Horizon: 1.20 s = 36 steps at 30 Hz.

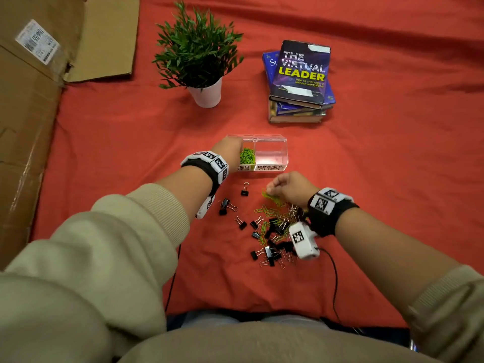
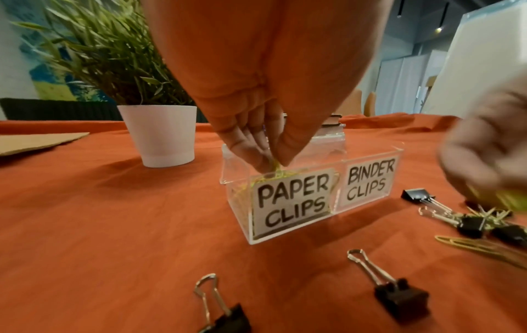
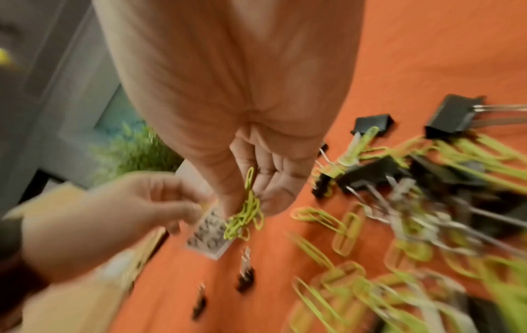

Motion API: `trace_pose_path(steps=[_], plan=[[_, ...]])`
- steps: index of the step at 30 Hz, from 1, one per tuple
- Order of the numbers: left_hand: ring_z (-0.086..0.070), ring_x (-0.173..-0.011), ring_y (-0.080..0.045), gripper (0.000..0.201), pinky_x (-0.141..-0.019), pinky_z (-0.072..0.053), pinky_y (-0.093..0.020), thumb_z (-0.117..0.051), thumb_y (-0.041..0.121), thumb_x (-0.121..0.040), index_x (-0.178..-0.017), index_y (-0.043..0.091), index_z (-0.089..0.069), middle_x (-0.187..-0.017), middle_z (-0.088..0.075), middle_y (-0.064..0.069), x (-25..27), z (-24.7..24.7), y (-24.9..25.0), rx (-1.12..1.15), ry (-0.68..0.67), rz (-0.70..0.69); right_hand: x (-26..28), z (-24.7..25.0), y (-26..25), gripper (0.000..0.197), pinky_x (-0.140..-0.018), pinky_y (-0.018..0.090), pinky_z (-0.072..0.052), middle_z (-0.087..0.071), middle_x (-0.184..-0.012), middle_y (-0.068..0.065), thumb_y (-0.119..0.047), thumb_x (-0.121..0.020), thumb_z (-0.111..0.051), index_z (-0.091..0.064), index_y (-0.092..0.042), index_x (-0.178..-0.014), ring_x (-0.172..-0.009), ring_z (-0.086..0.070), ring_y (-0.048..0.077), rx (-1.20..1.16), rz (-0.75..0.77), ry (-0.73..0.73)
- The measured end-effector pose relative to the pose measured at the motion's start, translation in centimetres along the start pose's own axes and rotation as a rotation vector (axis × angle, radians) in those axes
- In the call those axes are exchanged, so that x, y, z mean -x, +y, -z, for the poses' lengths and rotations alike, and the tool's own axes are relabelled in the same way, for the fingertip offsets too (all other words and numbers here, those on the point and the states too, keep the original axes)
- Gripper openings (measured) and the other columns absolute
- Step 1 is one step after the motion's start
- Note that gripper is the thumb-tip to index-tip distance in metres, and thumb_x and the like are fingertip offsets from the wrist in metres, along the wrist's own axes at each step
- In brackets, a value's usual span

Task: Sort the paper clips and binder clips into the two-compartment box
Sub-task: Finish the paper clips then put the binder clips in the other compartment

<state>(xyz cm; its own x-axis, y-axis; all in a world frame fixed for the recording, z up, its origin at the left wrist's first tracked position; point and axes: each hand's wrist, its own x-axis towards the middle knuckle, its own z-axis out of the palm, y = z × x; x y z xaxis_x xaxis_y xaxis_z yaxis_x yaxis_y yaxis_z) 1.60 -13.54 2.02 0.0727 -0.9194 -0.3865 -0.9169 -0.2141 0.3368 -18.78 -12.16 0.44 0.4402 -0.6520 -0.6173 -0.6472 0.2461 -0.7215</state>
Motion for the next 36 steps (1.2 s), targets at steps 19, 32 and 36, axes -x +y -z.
trace_pose_path(steps=[19,32,36], plan=[[-0.054,-0.106,-0.035,0.035,-0.078,-0.051,-0.039,-0.049,0.005,-0.085,-0.120,0.005,-0.054,-0.121,-0.049,-0.014,7.9,-10.6,3.2,0.076,0.008,-0.253,-4.5,0.3,-8.0,0.021,-0.087,0.029,-0.052,-0.072,-0.102,0.011,-0.014,-0.088,-0.061,-0.070,-0.007,-0.105,-0.093,-0.068,0.022,0.307,0.288,0.292],[-0.047,-0.120,-0.023,0.034,-0.098,-0.044,-0.041,-0.043,0.016,-0.091,-0.122,0.014,-0.057,-0.129,-0.052,-0.003,7.1,-9.3,3.4,-0.196,-0.073,-0.304,1.7,3.4,5.6,0.021,-0.085,0.017,-0.043,-0.053,-0.107,0.001,-0.015,-0.088,-0.061,-0.065,-0.014,-0.108,-0.093,-0.054,0.014,0.447,0.019,0.288],[-0.050,-0.105,-0.023,0.021,-0.087,-0.048,-0.038,-0.045,0.020,-0.091,-0.105,0.013,-0.060,-0.108,-0.057,-0.003,6.6,-8.8,3.3,-0.175,0.018,-0.254,2.0,3.7,6.3,0.012,-0.056,0.012,-0.042,-0.058,-0.081,-0.005,-0.014,-0.087,-0.064,-0.064,-0.009,-0.098,-0.070,-0.056,0.006,0.349,-0.072,0.266]])
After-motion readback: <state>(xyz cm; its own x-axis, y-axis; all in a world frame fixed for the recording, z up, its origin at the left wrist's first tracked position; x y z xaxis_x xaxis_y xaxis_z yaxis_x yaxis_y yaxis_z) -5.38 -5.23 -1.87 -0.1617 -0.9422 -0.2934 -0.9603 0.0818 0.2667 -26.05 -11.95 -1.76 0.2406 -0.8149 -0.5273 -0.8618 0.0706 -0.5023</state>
